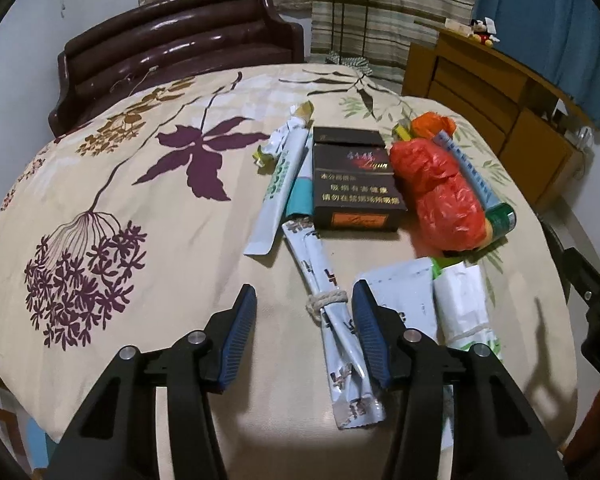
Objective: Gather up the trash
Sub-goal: 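Grasp the rolled white tube with the left gripper while the right gripper approaches the white-green packet, then grasp the white-green packet with the right gripper and lift it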
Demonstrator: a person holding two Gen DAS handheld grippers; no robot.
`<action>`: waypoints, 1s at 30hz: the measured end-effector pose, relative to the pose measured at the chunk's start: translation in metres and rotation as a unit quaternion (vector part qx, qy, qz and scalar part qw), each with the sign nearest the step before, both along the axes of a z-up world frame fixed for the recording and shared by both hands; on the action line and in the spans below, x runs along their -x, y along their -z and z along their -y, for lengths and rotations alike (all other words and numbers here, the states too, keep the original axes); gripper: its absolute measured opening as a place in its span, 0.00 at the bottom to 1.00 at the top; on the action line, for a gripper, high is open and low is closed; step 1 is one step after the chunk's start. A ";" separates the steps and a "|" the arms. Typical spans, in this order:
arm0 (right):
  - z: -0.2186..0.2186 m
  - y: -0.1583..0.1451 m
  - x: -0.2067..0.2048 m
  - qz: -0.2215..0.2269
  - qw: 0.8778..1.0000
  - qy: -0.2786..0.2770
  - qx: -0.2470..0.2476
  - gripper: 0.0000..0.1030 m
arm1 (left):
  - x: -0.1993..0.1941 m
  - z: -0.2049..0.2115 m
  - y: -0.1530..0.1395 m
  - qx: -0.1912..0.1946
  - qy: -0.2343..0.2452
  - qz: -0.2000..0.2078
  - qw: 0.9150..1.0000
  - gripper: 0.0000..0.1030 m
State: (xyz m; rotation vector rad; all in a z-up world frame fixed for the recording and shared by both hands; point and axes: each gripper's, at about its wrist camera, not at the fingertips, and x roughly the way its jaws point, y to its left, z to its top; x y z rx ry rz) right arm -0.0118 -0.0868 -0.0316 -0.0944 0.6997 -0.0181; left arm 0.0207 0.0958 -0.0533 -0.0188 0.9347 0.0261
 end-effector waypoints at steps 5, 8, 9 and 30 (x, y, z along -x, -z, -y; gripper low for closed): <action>-0.002 -0.002 0.001 0.002 1.000 -0.003 -0.003 0.85 | 0.003 -0.010 -0.001 -0.001 0.010 0.001 1.000 0.34; -0.004 -0.001 0.000 0.001 1.000 -0.005 -0.002 0.85 | 0.002 -0.011 -0.001 0.000 0.013 0.002 1.000 0.32; -0.006 -0.001 0.000 0.000 1.000 -0.007 -0.002 0.85 | 0.001 -0.008 -0.001 -0.001 0.018 0.004 1.000 0.32; -0.065 -0.003 0.008 -0.019 0.998 -0.063 0.001 0.75 | 0.033 -0.034 -0.016 -0.009 0.037 0.040 0.998 0.17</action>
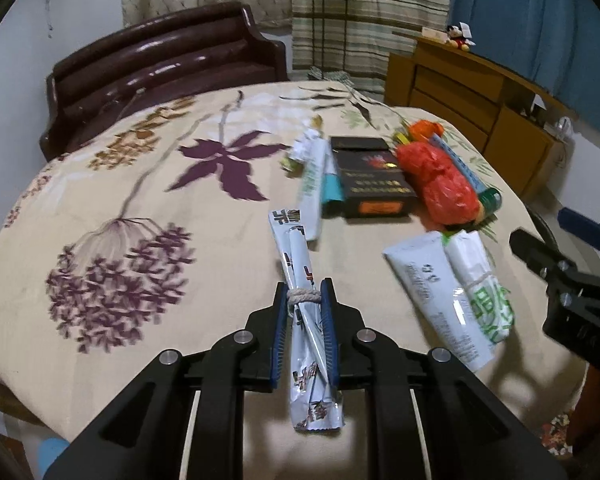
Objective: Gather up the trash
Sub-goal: 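Grasp the white-green packet with the right gripper and lift it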
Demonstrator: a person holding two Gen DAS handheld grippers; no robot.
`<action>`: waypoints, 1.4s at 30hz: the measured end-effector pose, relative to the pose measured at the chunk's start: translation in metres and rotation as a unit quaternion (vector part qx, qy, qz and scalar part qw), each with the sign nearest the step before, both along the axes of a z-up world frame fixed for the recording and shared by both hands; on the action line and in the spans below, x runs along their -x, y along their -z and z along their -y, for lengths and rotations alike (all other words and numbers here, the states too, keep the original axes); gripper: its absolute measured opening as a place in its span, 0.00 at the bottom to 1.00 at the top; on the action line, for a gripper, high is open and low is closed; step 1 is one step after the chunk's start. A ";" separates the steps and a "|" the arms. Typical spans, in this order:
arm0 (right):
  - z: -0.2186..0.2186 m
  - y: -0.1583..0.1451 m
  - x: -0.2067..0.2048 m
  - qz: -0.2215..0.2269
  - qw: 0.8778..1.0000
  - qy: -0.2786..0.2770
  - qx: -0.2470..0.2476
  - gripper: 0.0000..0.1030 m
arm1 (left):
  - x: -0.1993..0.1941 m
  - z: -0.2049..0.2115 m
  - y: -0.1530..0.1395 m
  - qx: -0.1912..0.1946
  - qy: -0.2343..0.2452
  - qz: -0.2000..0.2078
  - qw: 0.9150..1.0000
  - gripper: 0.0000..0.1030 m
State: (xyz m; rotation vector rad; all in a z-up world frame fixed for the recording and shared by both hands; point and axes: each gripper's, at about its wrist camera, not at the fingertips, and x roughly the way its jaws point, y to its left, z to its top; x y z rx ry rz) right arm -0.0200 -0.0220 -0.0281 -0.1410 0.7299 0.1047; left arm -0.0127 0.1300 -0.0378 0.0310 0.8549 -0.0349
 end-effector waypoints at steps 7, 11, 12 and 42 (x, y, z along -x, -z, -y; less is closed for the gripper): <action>-0.024 0.007 0.001 -0.020 1.000 -0.024 -0.005 0.63 | 0.000 -0.027 0.000 -0.001 -0.023 0.007 1.000 0.17; -0.034 0.009 0.002 -0.027 0.999 -0.032 -0.004 0.60 | 0.000 -0.034 0.001 0.005 -0.025 0.008 1.000 0.17; -0.036 0.010 0.003 -0.029 0.999 -0.034 -0.004 0.59 | 0.001 -0.035 0.001 0.006 -0.025 0.008 1.000 0.17; -0.053 0.020 0.010 -0.066 0.994 -0.080 -0.043 0.30 | 0.000 -0.039 0.002 0.012 -0.029 0.009 0.999 0.17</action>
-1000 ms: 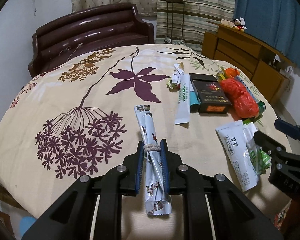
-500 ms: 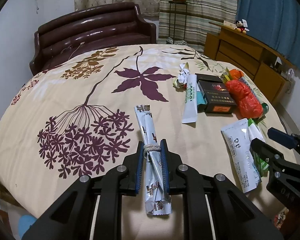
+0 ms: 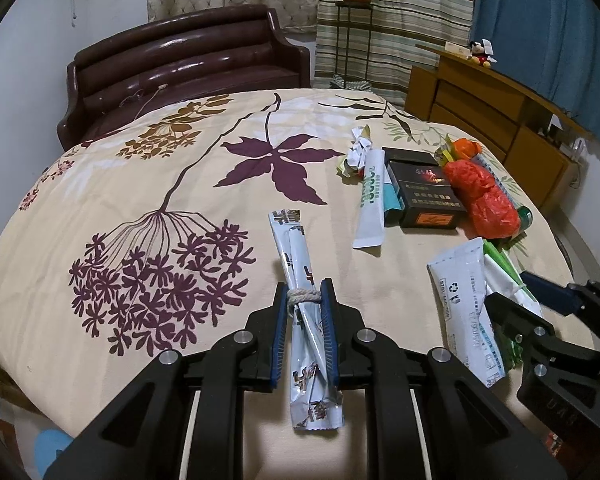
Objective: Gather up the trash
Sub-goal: 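Grasp the white-green packet with the right gripper and lift it, then carry both items over the bin and open both grippers to drop them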
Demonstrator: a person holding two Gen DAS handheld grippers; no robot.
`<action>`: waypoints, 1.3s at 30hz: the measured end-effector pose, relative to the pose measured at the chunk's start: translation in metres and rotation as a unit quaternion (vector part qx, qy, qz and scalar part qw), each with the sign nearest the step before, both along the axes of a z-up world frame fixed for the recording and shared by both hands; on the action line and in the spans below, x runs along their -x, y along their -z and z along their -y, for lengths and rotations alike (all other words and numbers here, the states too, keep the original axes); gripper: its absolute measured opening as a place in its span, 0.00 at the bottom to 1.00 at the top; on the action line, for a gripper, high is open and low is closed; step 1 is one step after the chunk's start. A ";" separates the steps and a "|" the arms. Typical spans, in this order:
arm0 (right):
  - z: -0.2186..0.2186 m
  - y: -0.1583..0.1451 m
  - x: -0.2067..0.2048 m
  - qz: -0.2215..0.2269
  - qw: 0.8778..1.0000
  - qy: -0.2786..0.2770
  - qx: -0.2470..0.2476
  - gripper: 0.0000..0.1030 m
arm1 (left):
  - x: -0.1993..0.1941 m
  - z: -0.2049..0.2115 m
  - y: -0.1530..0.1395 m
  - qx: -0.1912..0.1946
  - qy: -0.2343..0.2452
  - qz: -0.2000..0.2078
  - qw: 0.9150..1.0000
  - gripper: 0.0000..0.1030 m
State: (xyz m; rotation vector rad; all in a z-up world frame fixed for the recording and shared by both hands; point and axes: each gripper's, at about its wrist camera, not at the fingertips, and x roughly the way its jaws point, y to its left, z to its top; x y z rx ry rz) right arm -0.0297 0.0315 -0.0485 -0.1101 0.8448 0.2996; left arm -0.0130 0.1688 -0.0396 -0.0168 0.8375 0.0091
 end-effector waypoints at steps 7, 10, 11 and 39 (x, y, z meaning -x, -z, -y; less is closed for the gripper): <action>0.001 -0.005 0.004 0.012 1.000 0.002 -0.002 0.26 | 0.001 0.004 -0.003 0.004 0.000 0.008 1.000 0.17; 0.008 -0.013 0.006 0.028 1.000 0.011 -0.004 0.26 | 0.001 0.010 -0.009 0.005 0.003 0.018 1.000 0.17; 0.011 -0.016 0.007 0.034 0.999 0.014 -0.004 0.26 | 0.001 0.012 -0.011 0.006 0.005 0.021 1.000 0.17; 0.215 -0.043 -0.035 0.117 0.975 0.190 0.012 0.26 | -0.057 0.204 -0.034 0.027 0.134 0.058 0.989 0.17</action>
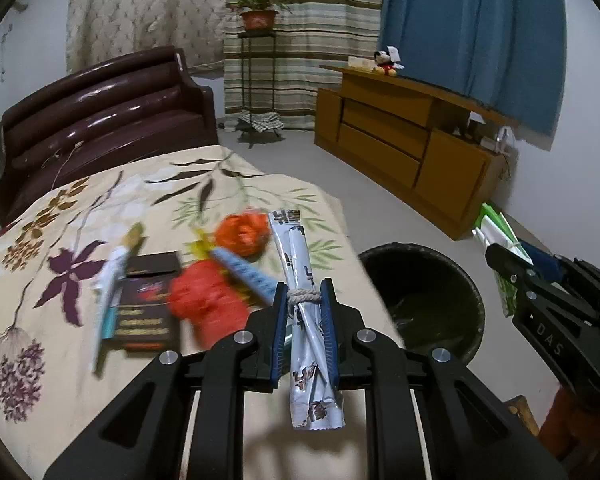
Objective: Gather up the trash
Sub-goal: 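Carry both items over the bin and open both grippers to drop them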
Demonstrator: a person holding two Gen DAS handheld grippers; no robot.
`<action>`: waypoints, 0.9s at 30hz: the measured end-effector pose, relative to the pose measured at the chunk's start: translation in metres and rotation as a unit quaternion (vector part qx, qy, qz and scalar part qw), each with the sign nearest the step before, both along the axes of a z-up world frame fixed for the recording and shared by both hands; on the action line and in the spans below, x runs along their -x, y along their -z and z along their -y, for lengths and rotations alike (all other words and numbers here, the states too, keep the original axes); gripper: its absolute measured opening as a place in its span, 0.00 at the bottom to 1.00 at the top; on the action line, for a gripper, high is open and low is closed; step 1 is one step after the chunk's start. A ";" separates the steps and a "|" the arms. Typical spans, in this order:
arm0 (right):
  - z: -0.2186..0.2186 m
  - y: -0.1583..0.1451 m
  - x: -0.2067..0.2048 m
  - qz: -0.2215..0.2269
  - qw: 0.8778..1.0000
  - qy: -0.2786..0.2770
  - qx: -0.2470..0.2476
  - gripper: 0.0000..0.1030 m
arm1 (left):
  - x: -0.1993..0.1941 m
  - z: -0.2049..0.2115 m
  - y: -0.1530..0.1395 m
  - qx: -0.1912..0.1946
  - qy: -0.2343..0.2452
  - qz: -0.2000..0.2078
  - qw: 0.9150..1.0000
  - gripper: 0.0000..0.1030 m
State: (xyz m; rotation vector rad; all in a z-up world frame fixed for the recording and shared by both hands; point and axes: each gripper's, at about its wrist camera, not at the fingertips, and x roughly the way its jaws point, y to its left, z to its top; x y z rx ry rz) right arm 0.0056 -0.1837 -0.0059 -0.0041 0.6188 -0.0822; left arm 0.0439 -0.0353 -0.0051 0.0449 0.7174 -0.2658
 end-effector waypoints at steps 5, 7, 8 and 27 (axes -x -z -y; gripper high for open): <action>0.022 0.010 -0.011 -0.002 1.000 0.009 0.000 0.26 | -0.012 0.031 0.010 -0.014 0.010 -0.009 1.000 0.17; 0.028 0.013 -0.015 -0.004 1.000 0.011 -0.002 0.26 | -0.018 0.042 0.014 -0.019 0.014 -0.013 1.000 0.17; 0.032 0.016 -0.018 -0.006 1.000 0.012 -0.005 0.26 | -0.021 0.048 0.016 -0.022 0.016 -0.014 1.000 0.17; 0.074 0.044 -0.045 -0.017 0.999 0.018 -0.024 0.27 | -0.054 0.101 0.032 -0.056 0.022 -0.032 0.998 0.22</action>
